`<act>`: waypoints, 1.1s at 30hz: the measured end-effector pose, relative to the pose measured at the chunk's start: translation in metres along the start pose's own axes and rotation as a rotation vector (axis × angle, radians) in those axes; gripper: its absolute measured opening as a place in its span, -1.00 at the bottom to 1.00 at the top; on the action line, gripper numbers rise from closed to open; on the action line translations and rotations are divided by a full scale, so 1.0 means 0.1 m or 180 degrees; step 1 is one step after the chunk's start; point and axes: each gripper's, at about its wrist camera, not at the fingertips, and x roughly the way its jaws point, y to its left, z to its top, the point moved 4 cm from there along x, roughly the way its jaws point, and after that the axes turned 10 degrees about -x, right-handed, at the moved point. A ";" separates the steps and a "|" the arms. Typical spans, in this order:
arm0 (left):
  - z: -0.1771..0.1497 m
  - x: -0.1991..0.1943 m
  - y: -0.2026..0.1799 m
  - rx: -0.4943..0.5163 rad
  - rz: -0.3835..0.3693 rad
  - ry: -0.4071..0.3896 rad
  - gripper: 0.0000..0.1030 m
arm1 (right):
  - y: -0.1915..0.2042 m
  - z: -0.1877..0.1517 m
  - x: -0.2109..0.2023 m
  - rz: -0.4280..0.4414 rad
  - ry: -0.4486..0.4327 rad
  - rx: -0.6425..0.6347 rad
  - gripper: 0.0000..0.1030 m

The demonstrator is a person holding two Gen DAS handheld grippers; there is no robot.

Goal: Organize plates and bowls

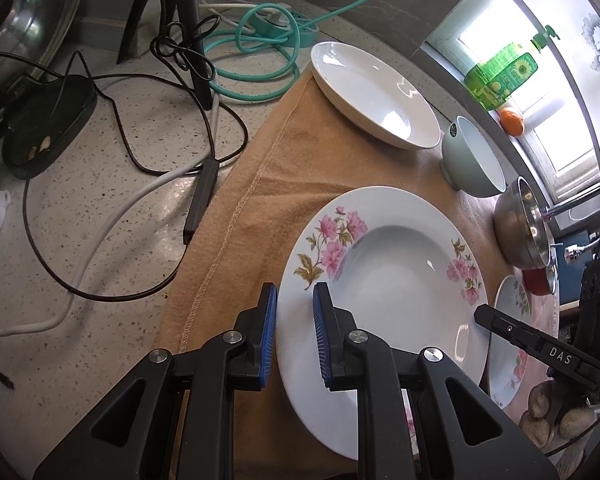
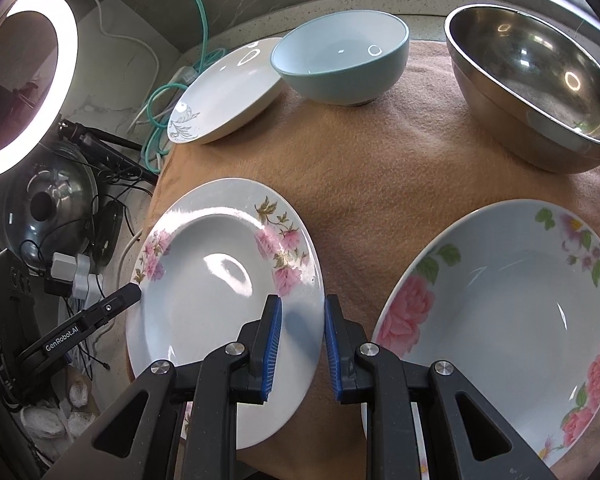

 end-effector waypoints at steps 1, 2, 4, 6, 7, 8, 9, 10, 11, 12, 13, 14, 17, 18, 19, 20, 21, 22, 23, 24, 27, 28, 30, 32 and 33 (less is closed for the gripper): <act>-0.01 0.00 0.00 0.0001 0.0001 0.0004 -0.68 | 0.00 -0.02 0.00 -0.0005 0.0001 0.0001 -0.63; -0.02 0.00 0.00 0.0010 0.0005 0.0006 -0.68 | 0.00 -0.04 -0.01 -0.0005 0.0003 0.0003 -0.63; -0.04 -0.01 0.01 0.0019 0.0015 0.0007 -0.68 | 0.00 -0.07 -0.01 0.0006 0.0011 0.0011 -0.63; -0.06 -0.02 0.02 0.0016 0.0020 0.0004 -0.68 | 0.00 -0.09 -0.01 0.0004 0.0019 -0.0002 -0.63; -0.06 -0.02 0.02 0.0023 0.0023 -0.0003 -0.68 | 0.00 -0.10 -0.01 0.0002 0.0023 -0.0009 -0.63; -0.07 -0.03 0.02 0.0031 0.0033 -0.0009 -0.68 | 0.01 -0.11 -0.02 0.0003 0.0025 -0.0015 -0.63; -0.08 -0.03 0.03 0.0031 0.0041 -0.0011 -0.68 | 0.01 -0.11 -0.02 0.0005 0.0030 -0.0028 -0.63; -0.08 -0.03 0.04 0.0030 0.0041 -0.0006 -0.68 | 0.02 -0.11 -0.01 0.0000 0.0037 -0.0040 -0.63; -0.09 -0.04 0.04 0.0025 0.0036 -0.0005 -0.68 | 0.01 -0.12 -0.02 -0.0007 0.0042 -0.0050 -0.63; -0.10 -0.05 0.05 0.0026 0.0035 -0.0009 -0.68 | 0.02 -0.12 -0.02 -0.0014 0.0044 -0.0062 -0.63; -0.11 -0.05 0.05 0.0027 0.0039 -0.0013 -0.68 | 0.01 -0.13 -0.02 -0.0014 0.0048 -0.0070 -0.63; -0.11 -0.05 0.06 0.0026 0.0040 -0.0016 -0.68 | 0.02 -0.13 -0.02 -0.0013 0.0048 -0.0071 -0.63; -0.14 -0.05 0.07 0.0027 0.0040 -0.0004 -0.67 | 0.04 -0.14 0.00 -0.0042 0.0064 -0.0101 -0.63; -0.14 -0.04 0.08 0.0019 0.0036 -0.0003 -0.67 | 0.04 -0.15 0.00 -0.0054 0.0071 -0.0110 -0.63; -0.14 -0.04 0.08 0.0018 0.0036 -0.0002 -0.67 | 0.04 -0.16 0.01 -0.0065 0.0078 -0.0119 -0.63; -0.15 -0.04 0.08 0.0017 0.0037 -0.0005 -0.67 | 0.05 -0.17 0.02 -0.0076 0.0087 -0.0126 -0.63; -0.15 -0.04 0.08 0.0019 0.0041 -0.0011 -0.68 | 0.05 -0.17 0.03 -0.0083 0.0092 -0.0132 -0.63; -0.15 -0.04 0.08 0.0032 0.0052 -0.0015 -0.68 | 0.05 -0.18 0.02 -0.0087 0.0089 -0.0137 -0.63; -0.15 -0.04 0.08 0.0043 0.0058 -0.0020 -0.68 | 0.06 -0.19 0.02 -0.0090 0.0086 -0.0139 -0.63; -0.15 -0.04 0.08 0.0048 0.0061 -0.0022 -0.68 | 0.06 -0.19 0.02 -0.0089 0.0081 -0.0138 -0.63; -0.16 -0.04 0.09 0.0032 0.0045 -0.0015 -0.68 | 0.06 -0.18 0.02 -0.0092 0.0081 -0.0135 -0.63; -0.16 -0.04 0.09 0.0034 0.0043 -0.0016 -0.68 | 0.06 -0.19 0.03 -0.0095 0.0082 -0.0136 -0.63; -0.16 -0.04 0.09 0.0038 0.0044 -0.0016 -0.68 | 0.06 -0.19 0.03 -0.0112 0.0089 -0.0153 -0.63; -0.16 -0.05 0.09 0.0038 0.0041 -0.0013 -0.68 | 0.06 -0.19 0.02 -0.0128 0.0090 -0.0172 -0.63; -0.16 -0.05 0.09 0.0043 0.0041 -0.0011 -0.68 | 0.06 -0.19 0.02 -0.0134 0.0090 -0.0177 -0.63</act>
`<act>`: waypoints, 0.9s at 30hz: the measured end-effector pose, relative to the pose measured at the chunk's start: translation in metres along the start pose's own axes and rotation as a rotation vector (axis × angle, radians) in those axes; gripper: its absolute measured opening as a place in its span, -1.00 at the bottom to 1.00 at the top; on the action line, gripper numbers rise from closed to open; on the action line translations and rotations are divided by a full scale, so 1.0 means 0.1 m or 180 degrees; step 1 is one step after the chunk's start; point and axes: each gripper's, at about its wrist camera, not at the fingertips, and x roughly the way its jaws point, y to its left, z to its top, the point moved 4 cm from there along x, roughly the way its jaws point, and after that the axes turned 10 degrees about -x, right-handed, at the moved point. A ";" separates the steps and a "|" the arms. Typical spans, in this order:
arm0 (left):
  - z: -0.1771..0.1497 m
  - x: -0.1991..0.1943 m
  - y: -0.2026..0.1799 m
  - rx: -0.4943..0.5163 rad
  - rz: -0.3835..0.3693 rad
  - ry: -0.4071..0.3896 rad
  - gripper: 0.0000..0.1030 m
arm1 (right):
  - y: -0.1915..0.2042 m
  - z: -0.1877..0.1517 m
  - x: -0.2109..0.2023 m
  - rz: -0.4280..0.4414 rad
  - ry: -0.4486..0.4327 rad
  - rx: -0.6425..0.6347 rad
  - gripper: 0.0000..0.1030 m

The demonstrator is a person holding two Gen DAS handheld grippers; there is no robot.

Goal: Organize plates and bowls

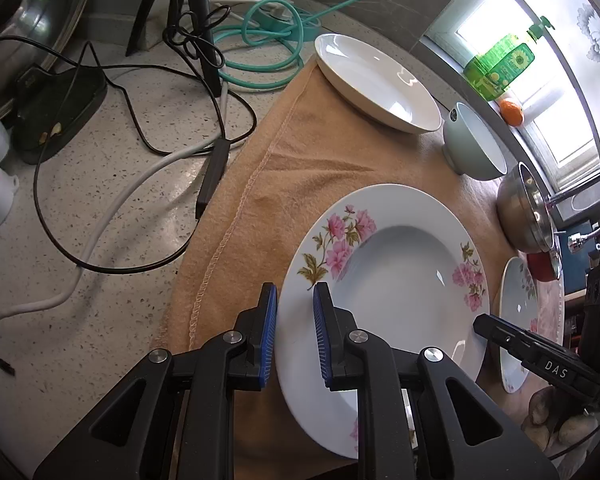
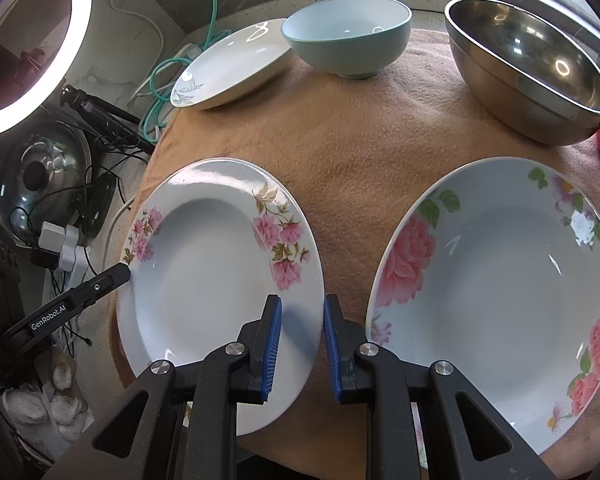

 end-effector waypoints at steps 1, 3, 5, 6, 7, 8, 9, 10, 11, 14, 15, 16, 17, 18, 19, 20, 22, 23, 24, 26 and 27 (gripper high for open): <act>0.00 0.00 0.00 -0.0001 -0.0001 0.0003 -0.68 | 0.00 0.00 0.00 -0.0004 0.0001 -0.0006 -0.63; -0.01 -0.01 0.00 -0.0007 -0.0015 0.0005 -0.68 | 0.00 0.01 0.00 -0.0010 -0.0009 0.0005 -0.63; -0.01 -0.03 0.00 0.0005 -0.0011 -0.0015 -0.68 | 0.00 0.02 -0.02 -0.0015 -0.0031 0.0003 -0.63; -0.01 -0.04 -0.01 0.0019 0.0006 -0.0032 -0.68 | 0.00 0.03 -0.04 -0.0033 -0.0053 0.0000 -0.63; 0.00 -0.04 -0.01 0.0030 0.0020 -0.0049 -0.68 | 0.00 0.04 -0.05 -0.0061 -0.0076 0.0000 -0.63; 0.01 -0.05 -0.01 0.0030 0.0023 -0.0064 -0.68 | -0.01 0.05 -0.08 -0.0077 -0.0097 0.0001 -0.63; 0.01 -0.06 0.00 0.0026 0.0026 -0.0075 -0.68 | -0.01 0.05 -0.09 -0.0083 -0.0111 0.0000 -0.63; 0.02 -0.07 0.01 0.0023 0.0040 -0.0091 -0.68 | -0.02 0.06 -0.10 -0.0083 -0.0124 0.0004 -0.63; 0.03 -0.08 0.02 0.0018 0.0057 -0.0112 -0.68 | -0.02 0.06 -0.12 -0.0076 -0.0137 0.0008 -0.63; 0.06 -0.12 0.06 -0.0018 0.0070 -0.0163 -0.68 | -0.02 0.06 -0.15 -0.0073 -0.0173 0.0010 -0.63; 0.07 -0.14 0.07 -0.0019 0.0063 -0.0173 -0.68 | -0.02 0.06 -0.17 -0.0069 -0.0189 0.0012 -0.62; 0.09 -0.15 0.07 -0.0018 0.0070 -0.0192 -0.68 | -0.01 0.07 -0.19 -0.0073 -0.0204 0.0014 -0.62; 0.10 -0.17 0.07 -0.0022 0.0072 -0.0215 -0.68 | -0.02 0.07 -0.21 -0.0080 -0.0222 0.0014 -0.62; 0.12 -0.19 0.06 -0.0021 0.0066 -0.0230 -0.68 | -0.01 0.07 -0.23 -0.0082 -0.0242 0.0015 -0.62; 0.12 -0.21 0.05 -0.0020 0.0058 -0.0241 -0.68 | -0.01 0.08 -0.25 -0.0077 -0.0258 0.0013 -0.61; 0.13 -0.22 0.03 -0.0019 0.0047 -0.0246 -0.68 | 0.00 0.08 -0.27 -0.0078 -0.0272 0.0012 -0.59; 0.12 -0.25 -0.03 0.0026 0.0020 -0.0241 -0.68 | -0.01 0.08 -0.33 -0.0109 -0.0315 0.0011 -0.48; 0.11 -0.27 -0.07 0.0055 0.0012 -0.0248 -0.68 | -0.01 0.08 -0.37 -0.0120 -0.0344 0.0010 -0.46; 0.11 -0.29 -0.10 0.0073 -0.0002 -0.0259 -0.68 | -0.02 0.07 -0.41 -0.0115 -0.0375 0.0014 -0.43; 0.09 -0.33 -0.16 0.0086 -0.0048 -0.0264 -0.67 | -0.05 0.07 -0.49 -0.0104 -0.0427 0.0024 -0.34; 0.08 -0.34 -0.20 0.0091 -0.0066 -0.0261 -0.67 | -0.07 0.06 -0.53 -0.0115 -0.0446 0.0029 -0.30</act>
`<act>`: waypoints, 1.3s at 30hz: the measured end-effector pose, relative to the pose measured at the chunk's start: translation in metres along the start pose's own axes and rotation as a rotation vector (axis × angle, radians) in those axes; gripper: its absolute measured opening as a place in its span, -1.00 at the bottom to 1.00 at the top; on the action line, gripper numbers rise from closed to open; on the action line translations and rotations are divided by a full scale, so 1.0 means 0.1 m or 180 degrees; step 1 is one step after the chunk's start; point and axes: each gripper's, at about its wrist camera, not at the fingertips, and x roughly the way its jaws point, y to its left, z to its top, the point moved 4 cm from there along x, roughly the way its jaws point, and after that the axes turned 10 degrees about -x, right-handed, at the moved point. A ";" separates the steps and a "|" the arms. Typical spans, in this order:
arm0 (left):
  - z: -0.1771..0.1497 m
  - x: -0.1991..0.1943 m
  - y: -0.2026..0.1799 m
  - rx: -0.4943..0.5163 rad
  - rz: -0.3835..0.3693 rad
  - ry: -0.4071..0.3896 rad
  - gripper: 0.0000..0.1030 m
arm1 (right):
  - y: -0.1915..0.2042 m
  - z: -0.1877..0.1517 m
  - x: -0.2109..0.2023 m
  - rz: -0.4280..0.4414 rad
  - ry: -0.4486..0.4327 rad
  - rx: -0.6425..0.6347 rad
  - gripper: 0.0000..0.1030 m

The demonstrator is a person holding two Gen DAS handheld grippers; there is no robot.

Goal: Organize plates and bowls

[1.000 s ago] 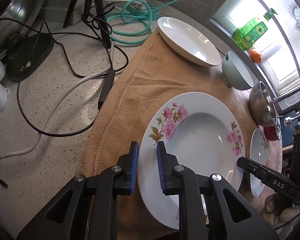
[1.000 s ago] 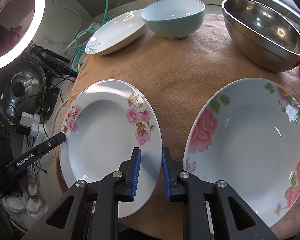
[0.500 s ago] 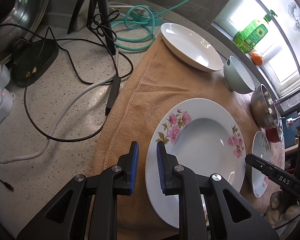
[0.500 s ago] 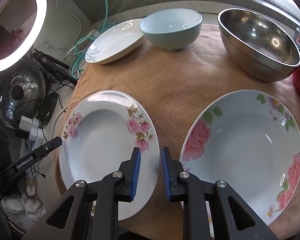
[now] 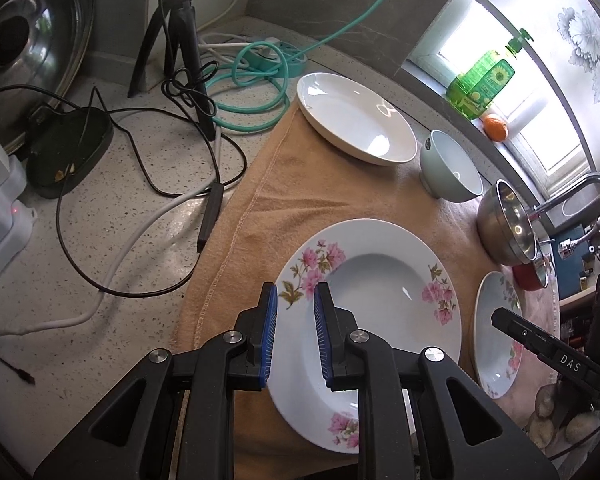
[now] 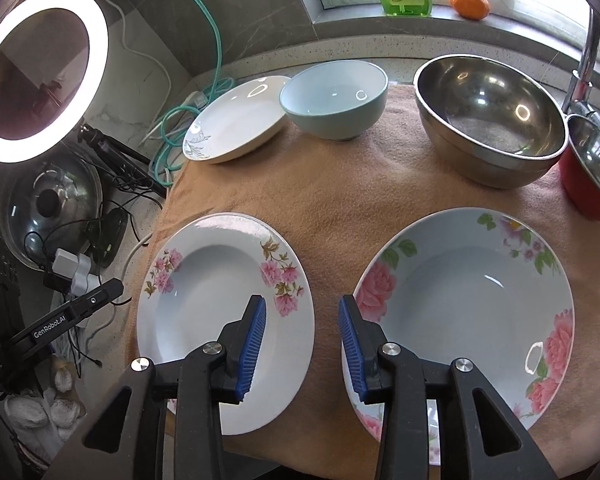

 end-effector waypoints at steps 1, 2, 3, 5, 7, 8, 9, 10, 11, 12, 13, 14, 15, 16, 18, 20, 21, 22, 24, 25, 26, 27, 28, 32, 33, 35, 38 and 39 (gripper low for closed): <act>-0.01 -0.01 -0.03 0.0003 -0.0015 0.0001 -0.67 | -0.03 -0.01 -0.04 -0.0013 -0.0022 0.0005 -0.29; -0.02 -0.02 -0.06 0.0002 -0.0028 0.0004 -0.67 | -0.06 -0.01 -0.09 -0.0021 -0.0042 0.0013 -0.29; -0.03 -0.03 -0.10 0.0007 -0.0041 0.0009 -0.67 | -0.10 -0.02 -0.13 -0.0030 -0.0058 0.0022 -0.29; -0.07 -0.04 -0.17 0.0021 -0.0069 0.0020 -0.67 | -0.19 -0.04 -0.22 -0.0050 -0.0090 0.0052 -0.28; -0.11 -0.05 -0.24 0.0028 -0.0087 0.0017 -0.67 | -0.32 -0.08 -0.30 -0.0046 -0.0130 0.0114 -0.28; -0.13 -0.06 -0.27 0.0026 -0.0091 0.0025 -0.67 | -0.39 -0.10 -0.34 -0.0046 -0.0139 0.0146 -0.28; -0.15 -0.05 -0.30 0.0026 -0.0108 0.0043 -0.67 | -0.46 -0.11 -0.38 -0.0058 -0.0151 0.0182 -0.28; -0.18 -0.05 -0.35 0.0035 -0.0124 0.0060 -0.67 | -0.54 -0.12 -0.43 -0.0080 -0.0172 0.0213 -0.28; -0.21 -0.04 -0.39 0.0045 -0.0126 0.0073 -0.67 | -0.62 -0.13 -0.47 -0.0111 -0.0196 0.0229 -0.28; -0.24 -0.04 -0.43 0.0059 -0.0124 0.0077 -0.67 | -0.68 -0.14 -0.51 -0.0158 -0.0218 0.0233 -0.28; -0.26 -0.04 -0.47 0.0076 -0.0127 0.0078 -0.67 | -0.75 -0.15 -0.55 -0.0212 -0.0236 0.0225 -0.28; -0.29 -0.02 -0.51 0.0092 -0.0136 0.0094 -0.67 | -0.82 -0.16 -0.59 -0.0262 -0.0245 0.0215 -0.28; -0.32 0.00 -0.56 0.0100 -0.0152 0.0112 -0.67 | -0.88 -0.17 -0.61 -0.0290 -0.0246 0.0218 -0.28; -0.35 0.02 -0.61 0.0111 -0.0165 0.0130 -0.67 | -0.95 -0.19 -0.63 -0.0298 -0.0240 0.0237 -0.28; -0.42 0.06 -0.72 0.0151 -0.0190 0.0170 -0.67 | -1.09 -0.22 -0.64 -0.0300 -0.0227 0.0298 -0.28; -0.49 0.11 -0.83 0.0184 -0.0204 0.0194 -0.67 | -1.22 -0.27 -0.65 -0.0315 -0.0218 0.0337 -0.28; -0.53 0.13 -0.88 0.0188 -0.0228 0.0214 -0.67 | -1.27 -0.30 -0.65 -0.0319 -0.0216 0.0353 -0.28; -0.56 0.16 -0.94 0.0195 -0.0259 0.0243 -0.67 | -1.33 -0.32 -0.65 -0.0318 -0.0208 0.0368 -0.28; -0.64 0.21 -1.04 0.0240 -0.0276 0.0293 -0.67 | -1.42 -0.37 -0.65 -0.0299 -0.0184 0.0383 -0.28; -0.67 0.24 -1.10 0.0267 -0.0282 0.0304 -0.67 | -1.46 -0.39 -0.64 -0.0307 -0.0173 0.0376 -0.28; -0.71 0.27 -1.15 0.0294 -0.0290 0.0327 -0.67 | -1.50 -0.41 -0.63 -0.0312 -0.0164 0.0376 -0.28; -0.75 0.29 -1.21 0.0315 -0.0310 0.0357 -0.67 | -1.54 -0.43 -0.63 -0.0302 -0.0161 0.0389 -0.28; -0.78 0.32 -1.26 0.0337 -0.0328 0.0380 -0.67 | -1.57 -0.44 -0.63 -0.0275 -0.0161 0.0402 -0.28; -0.91 0.40 -1.46 0.0458 -0.0350 0.0443 -0.67 | -1.69 -0.49 -0.60 -0.0212 -0.0149 0.0400 -0.28; -0.93 0.43 -1.50 0.0478 -0.0343 0.0455 -0.67 | -1.71 -0.49 -0.60 -0.0186 -0.0150 0.0405 -0.28; -0.97 0.47 -1.55 0.0505 -0.0328 0.0481 -0.67 | -1.73 -0.51 -0.58 -0.0149 -0.0144 0.0411 -0.28; -1.01 0.54 -1.60 0.0538 -0.0306 0.0523 -0.67 | -1.78 -0.54 -0.55 -0.0073 -0.0127 0.0433 -0.29; -1.01 0.55 -1.61 0.0547 -0.0295 0.0529 -0.67 | -1.79 -0.55 -0.53 -0.0055 -0.0112 0.0442 -0.30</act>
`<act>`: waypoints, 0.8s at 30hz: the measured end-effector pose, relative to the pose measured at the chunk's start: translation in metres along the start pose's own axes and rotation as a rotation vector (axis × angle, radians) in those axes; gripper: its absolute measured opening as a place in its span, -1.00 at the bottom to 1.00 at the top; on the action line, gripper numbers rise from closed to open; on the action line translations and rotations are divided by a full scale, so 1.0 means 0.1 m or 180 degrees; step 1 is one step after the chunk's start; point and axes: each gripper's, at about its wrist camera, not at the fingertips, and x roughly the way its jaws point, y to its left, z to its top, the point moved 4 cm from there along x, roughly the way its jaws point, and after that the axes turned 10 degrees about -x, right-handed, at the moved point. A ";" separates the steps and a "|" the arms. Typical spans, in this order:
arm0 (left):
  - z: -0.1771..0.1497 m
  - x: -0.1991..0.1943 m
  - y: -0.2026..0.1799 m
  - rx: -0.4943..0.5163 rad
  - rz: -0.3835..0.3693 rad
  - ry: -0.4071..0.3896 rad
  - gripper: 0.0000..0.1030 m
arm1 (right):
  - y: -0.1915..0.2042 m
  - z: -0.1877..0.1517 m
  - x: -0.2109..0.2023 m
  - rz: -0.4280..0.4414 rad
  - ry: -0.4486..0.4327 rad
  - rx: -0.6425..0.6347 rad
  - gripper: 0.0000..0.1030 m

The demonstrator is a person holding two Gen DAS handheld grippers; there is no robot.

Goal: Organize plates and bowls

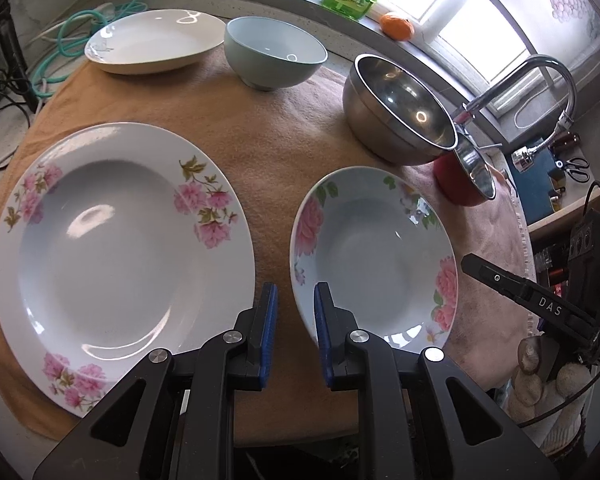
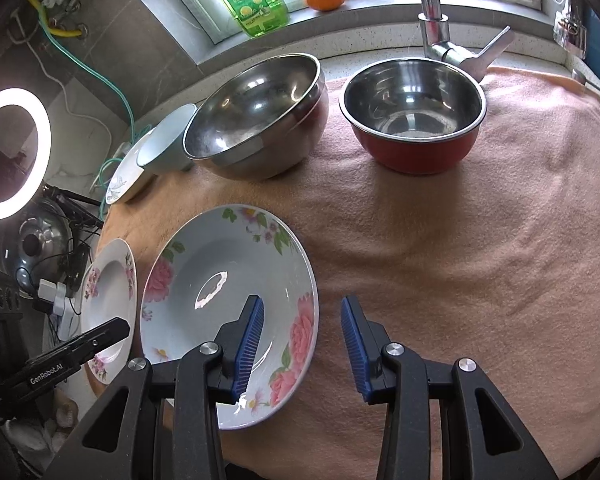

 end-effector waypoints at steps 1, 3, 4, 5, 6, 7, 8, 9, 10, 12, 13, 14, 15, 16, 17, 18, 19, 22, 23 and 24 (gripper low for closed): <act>0.00 0.01 -0.01 0.0005 0.0002 0.0004 -0.67 | -0.01 0.00 0.02 0.0017 0.0013 0.0009 -0.34; 0.02 0.03 -0.03 0.0018 0.0012 0.0006 -0.67 | -0.03 -0.01 0.05 0.0053 0.0031 0.0036 -0.39; 0.03 0.04 -0.03 0.0028 0.0022 0.0008 -0.67 | -0.03 0.00 0.06 0.0077 0.0031 0.0042 -0.41; 0.04 0.05 -0.04 0.0030 0.0030 0.0018 -0.67 | -0.02 0.00 0.06 0.0085 0.0035 0.0035 -0.41; 0.05 0.08 -0.05 0.0027 0.0026 0.0033 -0.67 | -0.01 0.00 0.07 0.0086 0.0040 0.0024 -0.42; 0.05 0.09 -0.06 0.0031 0.0019 0.0050 -0.67 | 0.00 0.00 0.07 0.0095 0.0045 0.0016 -0.43; 0.06 0.11 -0.07 0.0052 0.0027 0.0059 -0.67 | 0.01 0.00 0.08 0.0106 0.0054 0.0010 -0.44; 0.07 0.12 -0.08 0.0072 0.0045 0.0064 -0.67 | 0.01 0.01 0.09 0.0107 0.0060 0.0008 -0.47; 0.07 0.14 -0.08 0.0081 0.0042 0.0083 -0.67 | 0.01 0.01 0.10 0.0099 0.0062 0.0009 -0.49; 0.09 0.19 -0.09 0.0091 0.0026 0.0138 -0.67 | 0.00 0.01 0.11 0.0077 0.0062 0.0056 -0.54; 0.10 0.20 -0.10 0.0119 0.0034 0.0146 -0.67 | -0.01 0.00 0.11 0.0092 0.0061 0.0098 -0.55; 0.11 0.20 -0.10 0.0141 0.0040 0.0154 -0.67 | -0.02 -0.01 0.12 0.0109 0.0065 0.0124 -0.55; 0.12 0.21 -0.10 0.0148 0.0040 0.0169 -0.67 | -0.03 -0.01 0.12 0.0104 0.0078 0.0133 -0.55; 0.12 0.21 -0.10 0.0149 0.0037 0.0181 -0.67 | -0.03 -0.02 0.13 0.0094 0.0092 0.0141 -0.56; 0.12 0.22 -0.10 0.0156 0.0039 0.0193 -0.67 | -0.04 -0.03 0.14 0.0097 0.0103 0.0156 -0.57; 0.12 0.22 -0.10 0.0176 0.0046 0.0199 -0.67 | -0.05 -0.05 0.16 0.0099 0.0119 0.0173 -0.59; 0.11 0.22 -0.11 0.0195 0.0051 0.0202 -0.67 | -0.06 -0.06 0.17 0.0104 0.0133 0.0193 -0.60; 0.11 0.24 -0.11 0.0214 0.0056 0.0229 -0.67 | -0.07 -0.08 0.22 0.0134 0.0167 0.0254 -0.65; 0.11 0.24 -0.11 0.0218 0.0056 0.0238 -0.67 | -0.07 -0.09 0.23 0.0147 0.0175 0.0258 -0.68; 0.10 0.25 -0.11 0.0223 0.0059 0.0249 -0.67 | -0.06 -0.09 0.24 0.0146 0.0182 0.0252 -0.69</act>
